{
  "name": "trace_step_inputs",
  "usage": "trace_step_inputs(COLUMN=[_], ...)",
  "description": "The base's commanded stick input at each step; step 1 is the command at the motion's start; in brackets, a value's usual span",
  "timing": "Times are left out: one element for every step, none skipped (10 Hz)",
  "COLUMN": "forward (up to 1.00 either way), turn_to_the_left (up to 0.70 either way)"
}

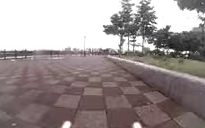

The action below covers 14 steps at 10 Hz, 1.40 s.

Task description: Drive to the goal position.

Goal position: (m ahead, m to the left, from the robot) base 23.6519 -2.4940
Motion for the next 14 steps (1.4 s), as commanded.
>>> trace_step_inputs(forward=[0.7,0.7,0.7,0.7,0.7,0.7,0.7,0.7,0.7,0.7,0.7,0.7,0.7,0.7], turn_to_the_left=[0.0,0.0,0.0,0.0,0.0,0.0,0.0,0.0,0.0,0.0,0.0,0.0,0.0,0.0])
